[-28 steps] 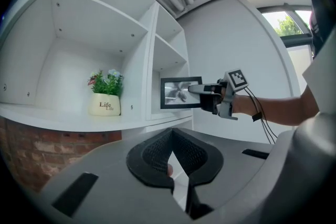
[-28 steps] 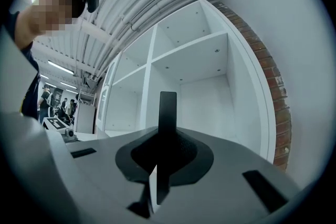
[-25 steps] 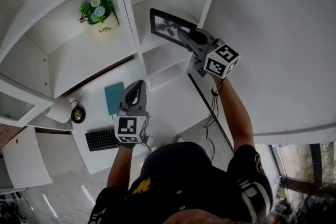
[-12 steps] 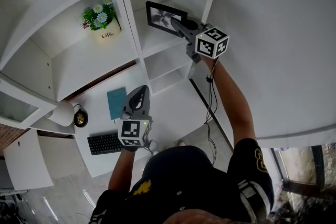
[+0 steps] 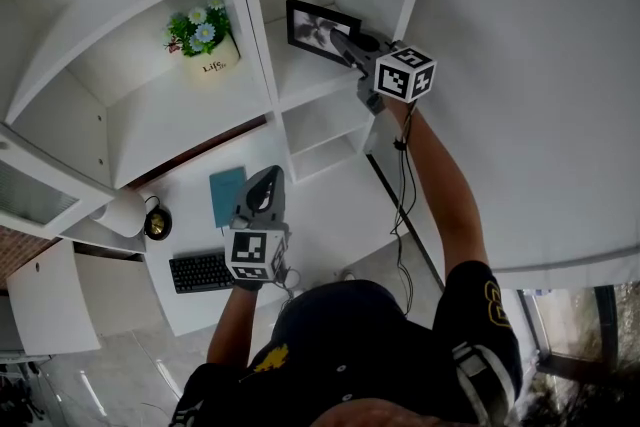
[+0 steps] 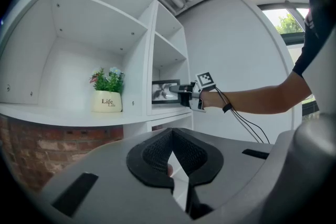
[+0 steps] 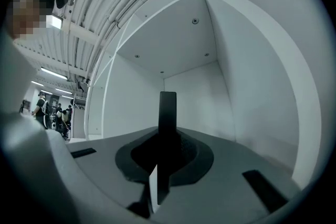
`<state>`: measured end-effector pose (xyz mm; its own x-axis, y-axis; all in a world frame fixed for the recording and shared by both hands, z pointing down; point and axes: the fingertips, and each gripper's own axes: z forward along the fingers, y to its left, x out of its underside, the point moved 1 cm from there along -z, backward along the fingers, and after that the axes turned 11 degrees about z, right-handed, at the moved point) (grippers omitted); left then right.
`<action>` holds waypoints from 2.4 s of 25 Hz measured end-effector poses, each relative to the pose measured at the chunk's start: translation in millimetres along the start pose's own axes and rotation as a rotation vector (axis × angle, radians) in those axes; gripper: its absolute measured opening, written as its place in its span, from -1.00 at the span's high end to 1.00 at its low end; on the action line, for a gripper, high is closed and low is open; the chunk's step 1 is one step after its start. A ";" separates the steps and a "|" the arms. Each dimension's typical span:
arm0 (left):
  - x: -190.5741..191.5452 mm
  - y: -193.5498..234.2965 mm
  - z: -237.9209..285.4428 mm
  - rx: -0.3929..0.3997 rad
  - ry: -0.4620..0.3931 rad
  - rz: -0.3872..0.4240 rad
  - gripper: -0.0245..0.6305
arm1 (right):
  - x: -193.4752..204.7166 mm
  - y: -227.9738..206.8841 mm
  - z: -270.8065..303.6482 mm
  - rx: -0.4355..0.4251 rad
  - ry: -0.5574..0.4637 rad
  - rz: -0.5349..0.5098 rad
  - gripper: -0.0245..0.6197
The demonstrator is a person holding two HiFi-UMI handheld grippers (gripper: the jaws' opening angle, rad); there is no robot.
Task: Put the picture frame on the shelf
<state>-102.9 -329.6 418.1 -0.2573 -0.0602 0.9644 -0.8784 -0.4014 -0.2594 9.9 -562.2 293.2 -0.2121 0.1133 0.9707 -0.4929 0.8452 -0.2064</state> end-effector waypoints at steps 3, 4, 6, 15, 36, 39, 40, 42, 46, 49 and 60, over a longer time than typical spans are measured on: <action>0.3 -1.2 -0.1 0.006 0.001 0.000 0.87 | 0.8 -0.9 2.6 0.002 0.012 -0.011 0.88; 0.2 -1.3 0.1 0.007 0.001 0.000 0.87 | 0.5 -1.5 3.2 0.000 0.013 -0.011 0.88; 0.2 -1.6 0.6 0.008 -0.001 -0.001 0.87 | -0.6 -2.3 3.4 -0.009 0.008 -0.004 0.88; 2.1 -5.0 2.4 0.019 0.002 -0.011 0.87 | 2.9 1.1 5.6 -0.021 0.039 -0.032 0.88; 3.2 -3.9 -0.2 0.016 0.002 -0.019 0.87 | 2.4 -2.0 8.8 -0.006 0.040 -0.001 0.81; 2.5 -3.0 -1.9 0.013 0.000 -0.018 0.87 | 2.3 -0.9 9.3 -0.006 0.041 -0.002 0.76; 2.6 -2.6 -2.3 0.012 0.000 -0.018 0.87 | 2.3 -0.7 9.5 -0.005 0.039 -0.002 0.75; 3.4 -1.8 -3.3 0.010 0.000 -0.018 0.87 | 2.2 -0.5 9.3 -0.002 0.033 -0.005 0.74; 4.9 2.1 -7.9 -0.001 0.003 -0.022 0.87 | 2.9 -0.1 6.8 0.005 0.028 -0.017 0.72; 4.8 7.7 -9.8 -0.014 0.004 -0.023 0.87 | 1.1 1.5 7.6 -0.003 0.029 -0.019 0.71; 4.0 7.6 -12.4 -0.021 0.002 -0.025 0.87 | 3.1 2.7 9.1 -0.018 0.044 -0.009 0.59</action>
<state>-115.6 -321.5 419.3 -0.2355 -0.0489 0.9706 -0.8927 -0.3839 -0.2360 0.3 -564.4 294.6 -0.1699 0.1278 0.9771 -0.4796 0.8555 -0.1953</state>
